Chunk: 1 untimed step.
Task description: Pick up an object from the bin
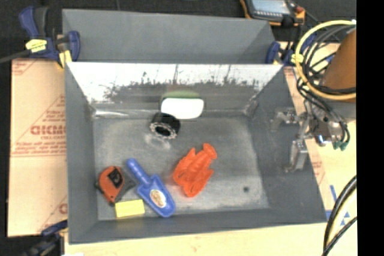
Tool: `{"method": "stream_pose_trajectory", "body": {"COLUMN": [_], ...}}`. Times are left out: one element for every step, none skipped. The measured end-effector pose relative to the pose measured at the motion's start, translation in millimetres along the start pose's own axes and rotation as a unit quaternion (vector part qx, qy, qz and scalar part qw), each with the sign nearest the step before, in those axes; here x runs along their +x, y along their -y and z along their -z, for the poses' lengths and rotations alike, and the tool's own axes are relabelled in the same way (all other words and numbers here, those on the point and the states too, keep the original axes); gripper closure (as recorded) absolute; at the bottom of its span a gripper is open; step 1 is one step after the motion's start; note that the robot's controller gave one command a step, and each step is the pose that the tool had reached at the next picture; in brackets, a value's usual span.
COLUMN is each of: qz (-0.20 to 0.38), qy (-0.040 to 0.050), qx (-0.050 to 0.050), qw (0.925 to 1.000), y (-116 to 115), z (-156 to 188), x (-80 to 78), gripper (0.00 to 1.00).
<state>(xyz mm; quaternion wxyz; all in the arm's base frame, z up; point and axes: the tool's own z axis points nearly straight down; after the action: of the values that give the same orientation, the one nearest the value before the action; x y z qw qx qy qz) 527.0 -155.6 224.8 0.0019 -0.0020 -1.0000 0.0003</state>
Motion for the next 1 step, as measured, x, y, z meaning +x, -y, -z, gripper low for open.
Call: {"method": "stream_pose_trajectory", "body": {"qz": [0.002], "qy": [0.0038], "qx": [0.001], "qw": [1.0], "y": [-0.9], "z": [4.7], "x": [-1.3], "gripper": [0.0]}}
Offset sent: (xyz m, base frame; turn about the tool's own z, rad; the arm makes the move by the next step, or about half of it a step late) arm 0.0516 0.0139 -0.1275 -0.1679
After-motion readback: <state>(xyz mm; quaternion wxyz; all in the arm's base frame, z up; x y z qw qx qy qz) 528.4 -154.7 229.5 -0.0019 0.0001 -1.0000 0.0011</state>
